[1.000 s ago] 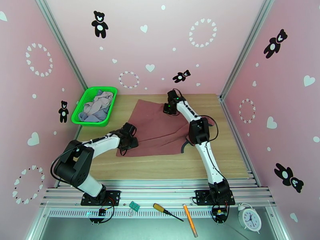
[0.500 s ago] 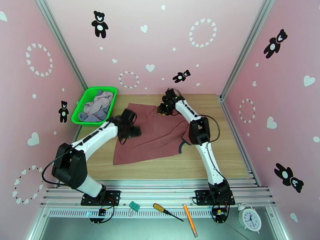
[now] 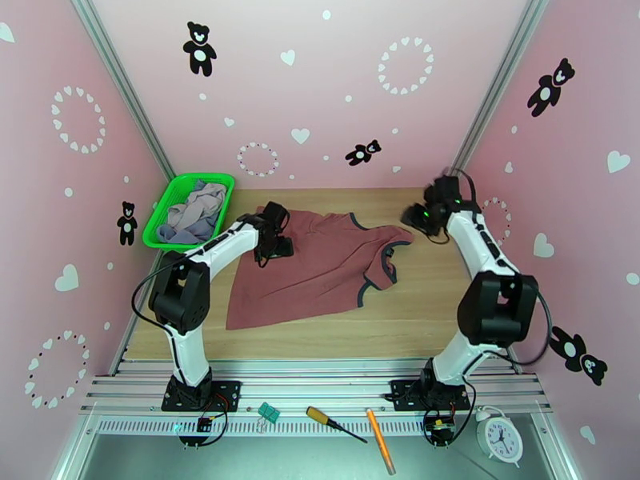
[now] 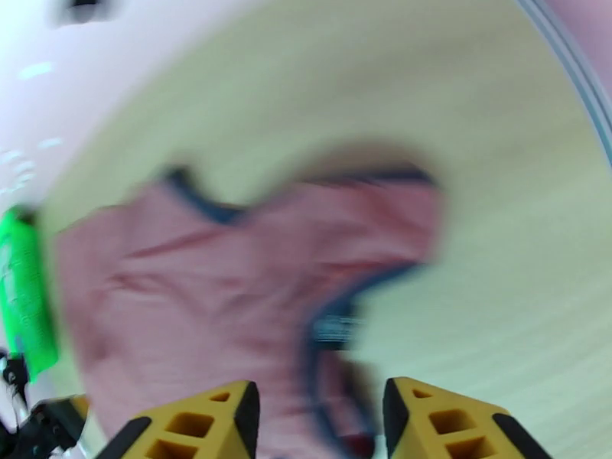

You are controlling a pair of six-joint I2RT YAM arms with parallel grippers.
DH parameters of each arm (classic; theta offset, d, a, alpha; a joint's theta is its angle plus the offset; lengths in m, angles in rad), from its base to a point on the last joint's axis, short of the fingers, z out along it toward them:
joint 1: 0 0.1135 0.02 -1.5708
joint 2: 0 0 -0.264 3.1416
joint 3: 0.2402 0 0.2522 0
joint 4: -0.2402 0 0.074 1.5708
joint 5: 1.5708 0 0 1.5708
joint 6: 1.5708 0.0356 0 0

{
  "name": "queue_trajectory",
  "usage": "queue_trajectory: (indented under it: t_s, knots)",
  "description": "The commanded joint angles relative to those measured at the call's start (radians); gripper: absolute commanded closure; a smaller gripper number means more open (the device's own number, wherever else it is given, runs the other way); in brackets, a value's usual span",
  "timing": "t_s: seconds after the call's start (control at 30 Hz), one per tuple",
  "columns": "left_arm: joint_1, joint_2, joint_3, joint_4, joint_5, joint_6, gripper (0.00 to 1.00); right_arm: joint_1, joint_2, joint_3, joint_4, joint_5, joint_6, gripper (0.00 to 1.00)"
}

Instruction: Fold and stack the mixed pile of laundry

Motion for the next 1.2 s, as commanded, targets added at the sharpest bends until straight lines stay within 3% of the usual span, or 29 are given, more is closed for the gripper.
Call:
queue_trajectory:
  t_s: [0.0, 0.2, 0.47, 0.53, 0.73, 0.93, 0.97, 1.0, 1.07, 1.17]
  knots:
    - [0.006, -0.055, -0.063, 0.022, -0.017, -0.015, 0.23, -0.004, 0.068, 0.013, 0.056, -0.044, -0.027, 0.53]
    - [0.006, -0.142, -0.163, 0.029, -0.041, -0.017, 0.23, -0.006, 0.199, 0.053, 0.097, -0.025, 0.013, 0.46]
    - [0.006, -0.217, -0.242, 0.024, -0.047, -0.028, 0.23, -0.005, 0.285, -0.001, 0.234, -0.009, 0.097, 0.47]
    - [0.007, -0.227, -0.26, 0.024, -0.056, -0.032, 0.23, -0.006, 0.301, 0.003, 0.262, -0.001, 0.105, 0.55]
    - [0.006, -0.254, -0.391, 0.057, -0.069, -0.067, 0.23, -0.006, 0.335, 0.111, 0.228, 0.087, 0.079, 1.0]
    - [0.006, -0.255, -0.484, 0.087, -0.113, -0.086, 0.23, -0.007, 0.389, 0.348, 0.049, 0.268, -0.028, 1.0]
    - [0.006, -0.253, -0.491, 0.089, -0.128, -0.086, 0.23, -0.006, 0.402, 0.386, 0.022, 0.291, -0.044, 0.99]
    - [0.007, -0.249, -0.495, 0.089, -0.141, -0.085, 0.23, -0.006, 0.409, 0.411, 0.002, 0.311, -0.059, 0.91]
    - [0.006, -0.24, -0.498, 0.087, -0.163, -0.084, 0.23, -0.006, 0.41, 0.44, -0.03, 0.332, -0.094, 0.61]
    - [0.007, -0.23, -0.501, 0.093, -0.176, -0.081, 0.24, -0.006, 0.356, 0.387, -0.039, 0.332, -0.122, 0.32]
